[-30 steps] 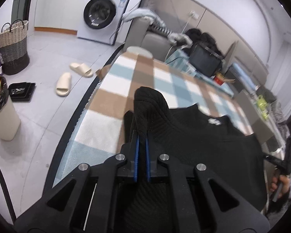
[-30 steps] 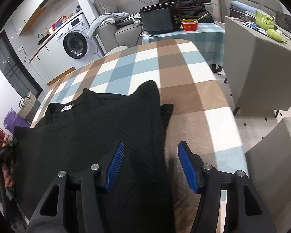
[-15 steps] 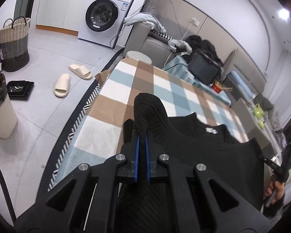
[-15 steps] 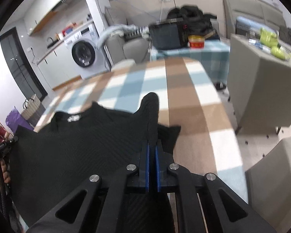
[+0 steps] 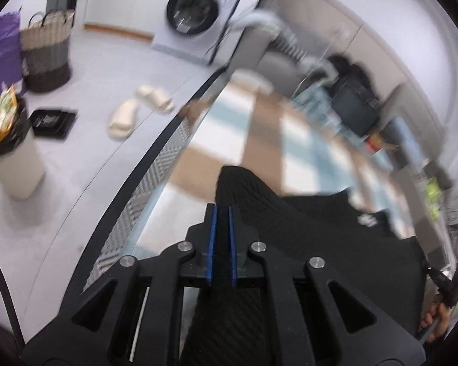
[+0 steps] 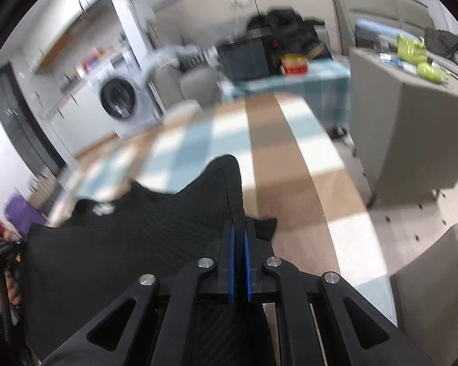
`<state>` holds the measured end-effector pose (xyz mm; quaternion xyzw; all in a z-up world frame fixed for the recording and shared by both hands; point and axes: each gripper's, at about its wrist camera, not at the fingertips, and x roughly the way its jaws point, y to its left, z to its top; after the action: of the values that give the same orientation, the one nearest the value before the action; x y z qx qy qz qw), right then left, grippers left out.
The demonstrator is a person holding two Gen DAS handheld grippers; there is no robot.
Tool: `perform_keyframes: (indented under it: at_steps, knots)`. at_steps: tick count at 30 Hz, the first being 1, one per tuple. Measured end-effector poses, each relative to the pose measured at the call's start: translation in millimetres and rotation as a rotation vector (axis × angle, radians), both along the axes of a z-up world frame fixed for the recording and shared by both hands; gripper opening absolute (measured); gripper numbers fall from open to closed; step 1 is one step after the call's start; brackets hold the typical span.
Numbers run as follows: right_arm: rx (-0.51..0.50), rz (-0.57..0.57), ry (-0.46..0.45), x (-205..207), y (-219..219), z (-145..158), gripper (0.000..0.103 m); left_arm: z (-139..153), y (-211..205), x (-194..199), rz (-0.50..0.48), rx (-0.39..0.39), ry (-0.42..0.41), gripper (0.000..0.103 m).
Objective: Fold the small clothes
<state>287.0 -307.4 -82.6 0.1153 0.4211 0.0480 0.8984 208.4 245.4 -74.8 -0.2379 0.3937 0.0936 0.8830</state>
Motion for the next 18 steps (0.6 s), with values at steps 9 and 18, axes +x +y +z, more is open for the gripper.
perform_keyframes:
  at_steps: [9,18]
  knots:
    - [0.068,0.061,0.085,-35,-6,-2,0.057,5,-15,-46,-0.042,0.039,-0.004,0.058]
    - [0.162,0.088,0.133,-111,-12,-16,0.057,22,-58,-120,-0.129,0.104,-0.004,0.071]
